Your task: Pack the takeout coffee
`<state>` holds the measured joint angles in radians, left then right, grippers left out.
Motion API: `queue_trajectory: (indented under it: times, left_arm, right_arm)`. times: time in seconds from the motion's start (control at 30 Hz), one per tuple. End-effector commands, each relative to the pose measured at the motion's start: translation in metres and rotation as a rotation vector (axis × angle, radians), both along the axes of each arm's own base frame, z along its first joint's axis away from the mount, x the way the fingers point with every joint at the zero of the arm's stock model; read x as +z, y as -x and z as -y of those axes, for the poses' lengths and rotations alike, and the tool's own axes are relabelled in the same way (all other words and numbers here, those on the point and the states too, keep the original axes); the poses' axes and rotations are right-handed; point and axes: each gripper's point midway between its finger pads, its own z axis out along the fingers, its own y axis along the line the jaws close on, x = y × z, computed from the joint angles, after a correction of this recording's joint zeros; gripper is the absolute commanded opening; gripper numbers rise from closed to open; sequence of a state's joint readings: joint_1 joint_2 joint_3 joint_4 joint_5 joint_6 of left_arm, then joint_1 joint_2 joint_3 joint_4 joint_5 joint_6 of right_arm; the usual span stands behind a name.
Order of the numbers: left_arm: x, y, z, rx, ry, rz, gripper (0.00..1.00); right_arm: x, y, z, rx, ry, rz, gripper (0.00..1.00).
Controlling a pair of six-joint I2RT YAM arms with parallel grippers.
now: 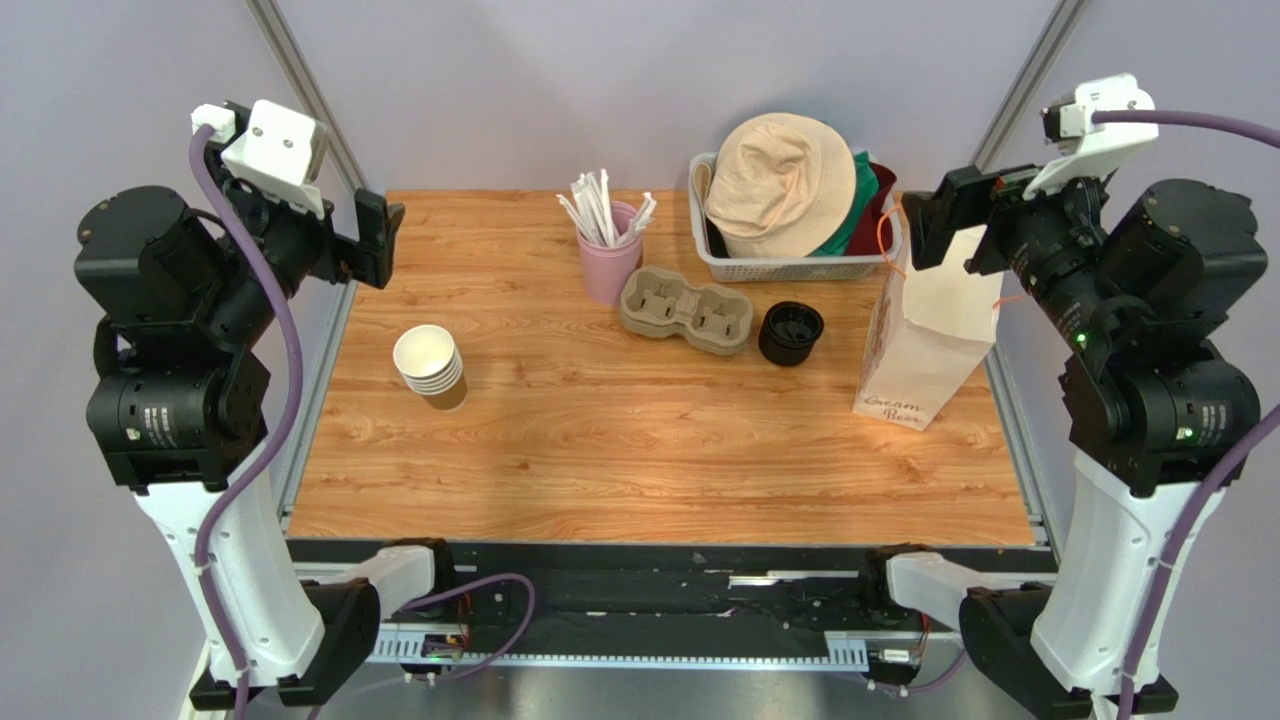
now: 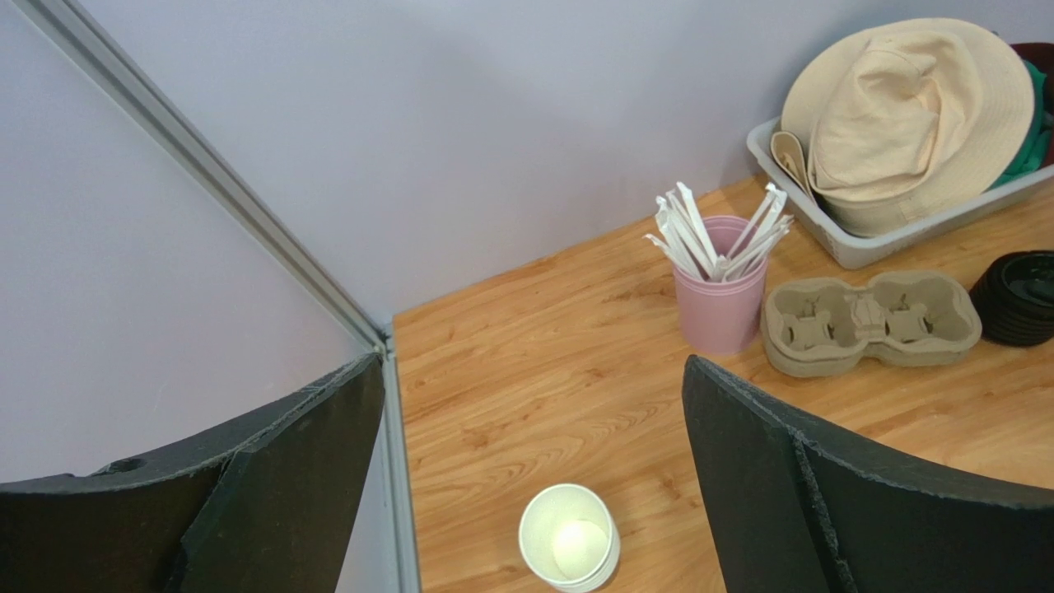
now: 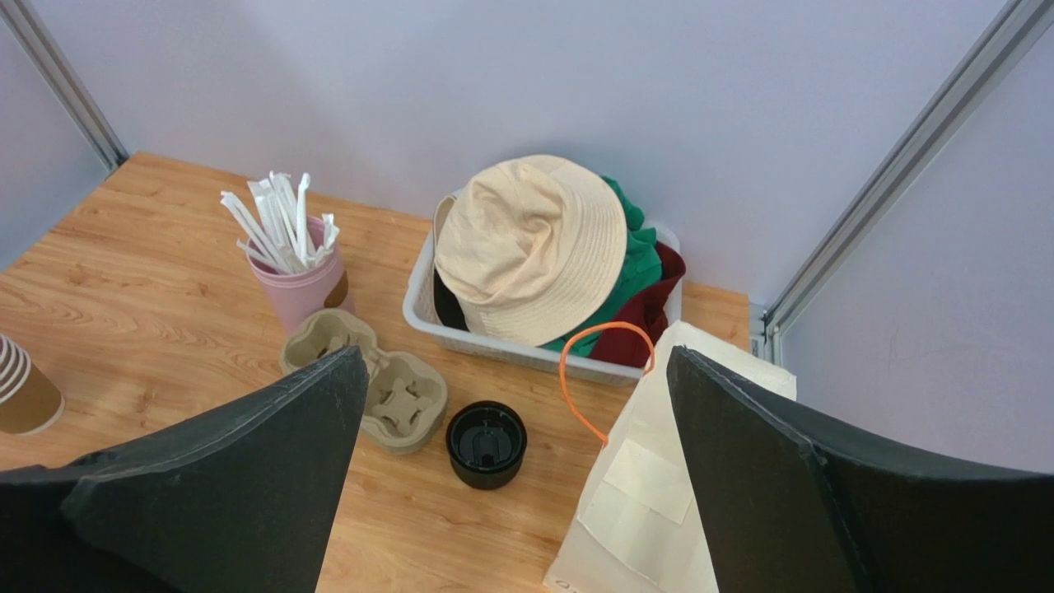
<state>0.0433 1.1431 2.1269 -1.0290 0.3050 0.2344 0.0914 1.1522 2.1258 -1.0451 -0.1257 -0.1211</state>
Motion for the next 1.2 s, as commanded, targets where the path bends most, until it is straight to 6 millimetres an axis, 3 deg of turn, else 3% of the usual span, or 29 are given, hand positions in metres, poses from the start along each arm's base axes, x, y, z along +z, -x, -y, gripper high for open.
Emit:
queue_trajectory:
  times: [0.0,0.23,0.33,0.37,0.43,0.5,0.73,0.93,1.17]
  left_arm:
    - [0.002,-0.001,0.000,-0.004,-0.008,0.009,0.99]
    - [-0.001,-0.004,0.001,-0.007,-0.004,-0.001,0.99]
    - [-0.005,-0.006,0.002,-0.013,-0.004,-0.012,0.99]
    - [-0.005,-0.005,0.002,-0.013,-0.004,-0.010,0.99]
    - [-0.008,-0.006,0.003,-0.019,-0.003,-0.019,0.99]
    - [-0.011,-0.007,0.004,-0.024,-0.002,-0.027,0.99]
    - [-0.017,-0.010,0.003,-0.024,-0.004,-0.045,0.99]
    - [-0.024,-0.013,0.002,-0.018,-0.005,-0.061,0.99]
    - [-0.027,-0.016,0.002,-0.020,-0.003,-0.071,0.99]
  right_arm:
    - [0.000,-0.002,0.000,-0.002,0.008,0.000,0.99]
    - [-0.009,-0.010,-0.005,0.034,0.054,-0.022,0.99]
    - [-0.032,-0.034,-0.003,0.012,0.058,-0.068,0.99]
    - [-0.057,-0.049,0.001,-0.017,0.063,-0.127,0.99]
    - [-0.069,-0.067,0.005,-0.051,0.070,-0.124,0.99]
    - [-0.095,-0.087,0.011,-0.091,0.089,-0.155,0.99]
    - [-0.150,-0.125,0.025,-0.183,0.128,-0.213,0.98]
    - [-0.179,-0.139,0.025,-0.202,0.101,-0.267,0.95]
    - [-0.203,-0.144,0.018,-0.171,0.086,-0.316,0.81]
